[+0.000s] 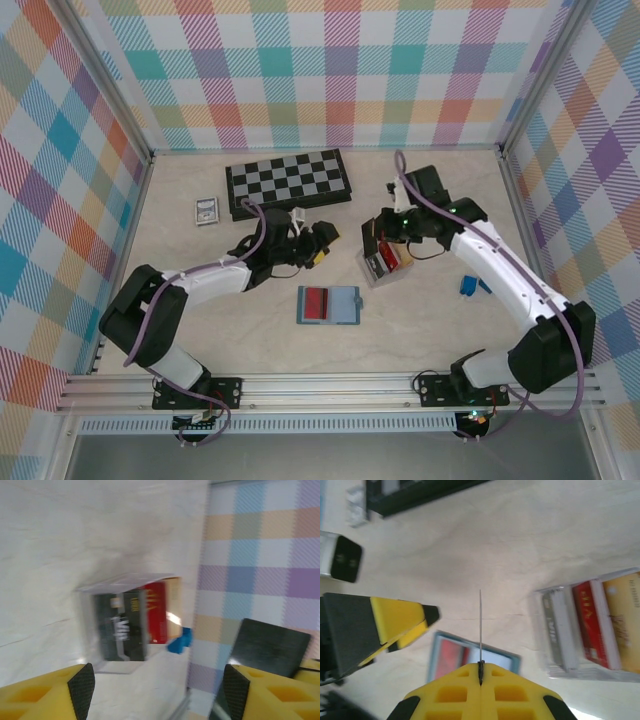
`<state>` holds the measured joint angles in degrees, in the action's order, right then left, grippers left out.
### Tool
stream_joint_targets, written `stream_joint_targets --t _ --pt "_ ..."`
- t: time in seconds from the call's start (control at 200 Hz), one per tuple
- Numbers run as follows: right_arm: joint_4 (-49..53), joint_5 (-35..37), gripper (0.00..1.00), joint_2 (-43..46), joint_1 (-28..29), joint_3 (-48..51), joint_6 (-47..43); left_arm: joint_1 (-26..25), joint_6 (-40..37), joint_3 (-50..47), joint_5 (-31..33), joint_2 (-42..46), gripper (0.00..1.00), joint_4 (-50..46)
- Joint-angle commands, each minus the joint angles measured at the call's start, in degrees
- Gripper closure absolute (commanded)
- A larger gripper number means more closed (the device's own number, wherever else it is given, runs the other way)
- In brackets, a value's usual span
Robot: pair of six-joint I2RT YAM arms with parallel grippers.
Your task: Put the credit cards into the card holder
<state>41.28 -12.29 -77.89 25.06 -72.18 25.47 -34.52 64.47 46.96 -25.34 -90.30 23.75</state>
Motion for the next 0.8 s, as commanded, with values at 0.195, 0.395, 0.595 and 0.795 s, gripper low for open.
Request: stream_joint_targets --t 0.195,0.395,0.595,0.795 --pt "-13.41 -22.8 1.0 1.43 -4.49 4.03 11.98 0.38 4.21 2.98 -11.92 -2.42 0.36 17.49" --pt "-14.49 -23.11 1.0 1.34 -4.84 5.2 13.24 0.39 4.52 2.68 -12.34 -1.81 0.6 18.98" --pt "-13.41 -22.6 1.0 1.6 -5.28 6.31 12.47 0.36 4.14 2.29 -12.46 -0.69 0.84 18.6" --pt "-13.81 -21.89 1.0 1.62 -5.47 8.42 12.95 0.42 4.09 1.17 -12.63 0.36 1.0 18.85"
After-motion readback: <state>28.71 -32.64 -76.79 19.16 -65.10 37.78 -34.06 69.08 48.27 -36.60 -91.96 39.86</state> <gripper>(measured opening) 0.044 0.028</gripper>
